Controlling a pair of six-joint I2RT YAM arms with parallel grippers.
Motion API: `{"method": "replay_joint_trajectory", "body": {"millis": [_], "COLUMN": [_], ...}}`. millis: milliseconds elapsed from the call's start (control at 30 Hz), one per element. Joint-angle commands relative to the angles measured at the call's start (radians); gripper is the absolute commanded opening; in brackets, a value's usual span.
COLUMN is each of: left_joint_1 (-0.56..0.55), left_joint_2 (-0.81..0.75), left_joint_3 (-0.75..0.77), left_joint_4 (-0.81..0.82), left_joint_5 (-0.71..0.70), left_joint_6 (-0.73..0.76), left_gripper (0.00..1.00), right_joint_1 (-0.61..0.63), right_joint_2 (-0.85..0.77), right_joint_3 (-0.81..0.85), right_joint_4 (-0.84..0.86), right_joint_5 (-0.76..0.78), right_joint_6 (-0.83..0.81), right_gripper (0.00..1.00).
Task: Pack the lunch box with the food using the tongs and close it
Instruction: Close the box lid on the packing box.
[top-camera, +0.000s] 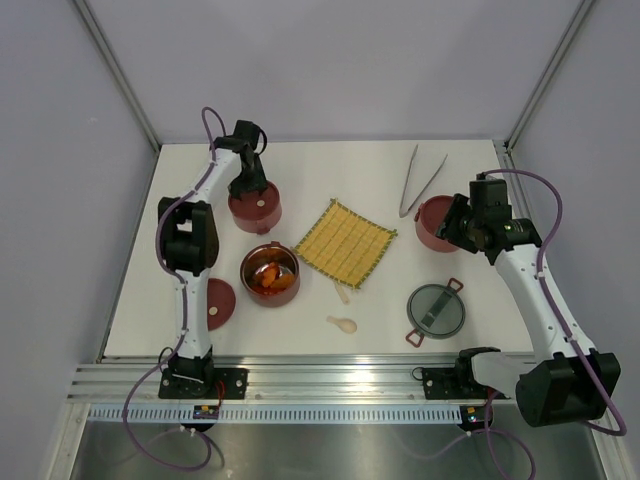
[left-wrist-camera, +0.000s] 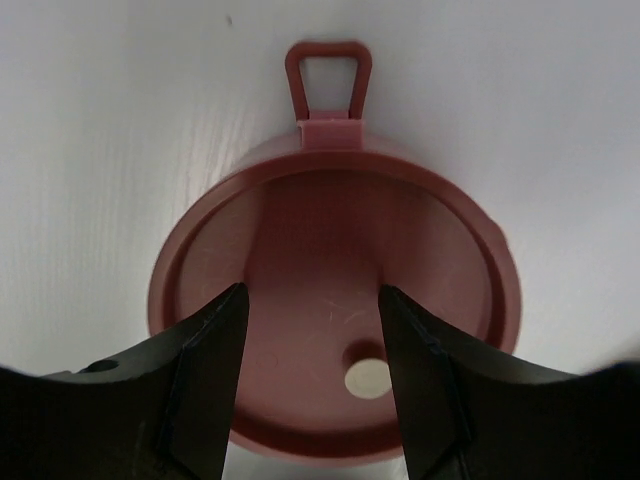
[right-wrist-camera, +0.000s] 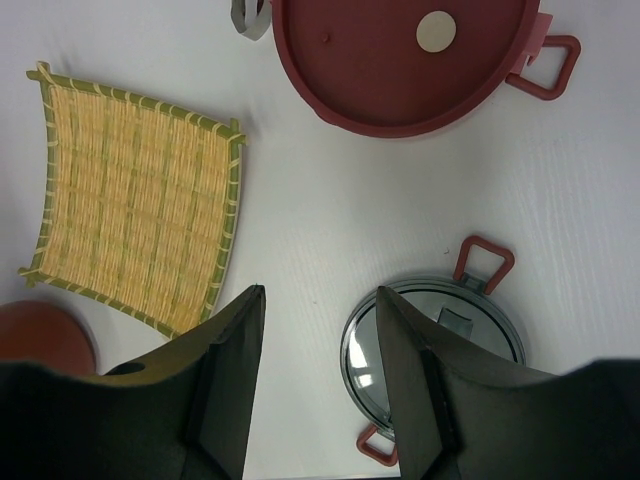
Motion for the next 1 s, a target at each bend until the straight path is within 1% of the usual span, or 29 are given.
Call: {"method": "replay_joint_trajectory", "body": {"millis": [0,67,167,333,433,567,733,867,900,967], "left_joint_1": [-0.003,-0.002,-0.002,-0.002,-0.002,-0.002,-0.002,-0.003,-0.003,-0.005], "left_joint_2": [0.021,0.007,-0.06,-0.184,-0.24,-0.359,-0.488,-0.602,-0.655,-0.706], "left_joint_3": [0.071,0.058,0.022,0.021,-0.016,-0.109,-0.298,-0.444,-0.514,-0.583], "left_joint_4": [-0.065,-0.063,-0.033,-0.004,0.021,0.055,0.102,0.113,0.127,0.136], "left_joint_5": [0.041,0.049,0.041,0.017,0.015,0.018,0.069,0.066,0.078,0.086], "left_joint_6": [0.013,0.015,0.019,0.031,0.034,0.019,0.007,0.004,0.004,0.013], "left_gripper": [0.58,0.58,0.58,0.59,0.59,0.59,0.59,0.59,0.59,0.59], "right_joint_1": [0.006,0.006,0.006,0.007,0.006,0.006,0.006,0.007,0.006,0.007], "right_joint_2": [-0.03,-0.035,-0.039,-0.038,-0.041,-0.047,-0.058,-0.056,-0.052,-0.049], "right_joint_3": [0.017,0.018,0.018,0.024,0.021,0.017,0.014,0.01,0.009,0.01], "right_joint_4": [-0.013,-0.02,-0.02,-0.018,-0.015,-0.018,-0.023,-0.013,-0.012,-0.004], "right_joint_5": [0.011,0.014,0.013,0.004,-0.004,-0.007,-0.004,-0.012,-0.013,-0.013], "right_joint_6": [0.006,0.006,0.006,0.012,0.019,0.022,0.022,0.025,0.026,0.034], "right_gripper": [0.56,0.56,0.56,0.56,0.56,0.56,0.56,0.56,0.56,0.56]}}
